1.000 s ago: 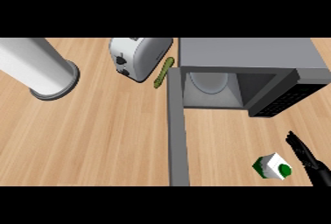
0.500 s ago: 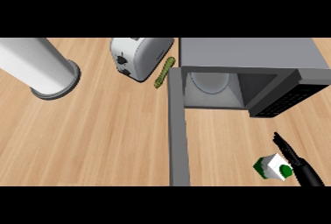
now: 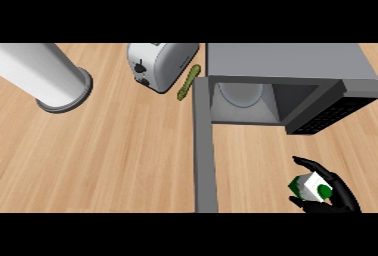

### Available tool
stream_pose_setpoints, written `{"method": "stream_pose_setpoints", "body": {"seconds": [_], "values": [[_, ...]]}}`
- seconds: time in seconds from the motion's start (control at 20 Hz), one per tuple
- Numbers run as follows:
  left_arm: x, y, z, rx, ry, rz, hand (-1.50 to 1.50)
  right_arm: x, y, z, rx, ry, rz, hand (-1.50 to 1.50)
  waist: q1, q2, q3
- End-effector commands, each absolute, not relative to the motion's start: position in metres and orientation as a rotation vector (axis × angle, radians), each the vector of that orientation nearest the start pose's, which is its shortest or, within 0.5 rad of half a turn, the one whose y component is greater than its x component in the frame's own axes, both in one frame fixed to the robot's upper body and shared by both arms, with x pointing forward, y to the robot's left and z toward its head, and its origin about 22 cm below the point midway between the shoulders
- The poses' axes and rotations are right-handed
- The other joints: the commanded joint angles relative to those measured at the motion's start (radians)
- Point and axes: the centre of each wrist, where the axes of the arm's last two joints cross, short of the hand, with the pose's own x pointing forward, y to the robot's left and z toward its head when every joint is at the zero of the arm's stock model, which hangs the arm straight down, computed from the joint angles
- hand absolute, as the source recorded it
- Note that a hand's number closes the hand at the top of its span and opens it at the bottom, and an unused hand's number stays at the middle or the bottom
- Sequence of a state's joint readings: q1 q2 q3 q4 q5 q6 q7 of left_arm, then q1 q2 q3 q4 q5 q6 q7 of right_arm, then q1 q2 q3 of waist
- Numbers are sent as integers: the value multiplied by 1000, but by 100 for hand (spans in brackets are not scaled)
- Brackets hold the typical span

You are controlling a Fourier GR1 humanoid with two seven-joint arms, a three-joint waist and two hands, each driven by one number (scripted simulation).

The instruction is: Pick up the milk, place it into the microwave and close the microwave

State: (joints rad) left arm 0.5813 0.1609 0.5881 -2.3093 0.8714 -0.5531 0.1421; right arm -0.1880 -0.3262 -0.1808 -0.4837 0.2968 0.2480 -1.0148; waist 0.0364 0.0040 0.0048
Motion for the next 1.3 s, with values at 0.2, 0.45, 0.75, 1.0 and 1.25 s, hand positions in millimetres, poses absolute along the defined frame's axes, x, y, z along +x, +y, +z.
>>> {"method": "stream_pose_setpoints", "body": {"seconds": [0.2,0.45,0.75,1.0,1.25], "values": [[49,359,141,-228,-1932,-6,-150,198,-360,-156,215,-1717,412,150,7,0,2],[53,360,133,-241,-1936,14,-150,216,-338,-156,256,-1785,372,150,5,3,2],[52,363,134,-234,-1937,15,-150,260,-265,-152,-33,-1795,83,150,-7,-1,-2],[41,365,138,-230,-1940,21,-150,261,-258,-157,-13,-1847,106,150,-8,0,-2],[44,372,140,-239,-1928,14,-150,285,-223,-145,-33,-1883,153,150,-11,0,-3]]}}
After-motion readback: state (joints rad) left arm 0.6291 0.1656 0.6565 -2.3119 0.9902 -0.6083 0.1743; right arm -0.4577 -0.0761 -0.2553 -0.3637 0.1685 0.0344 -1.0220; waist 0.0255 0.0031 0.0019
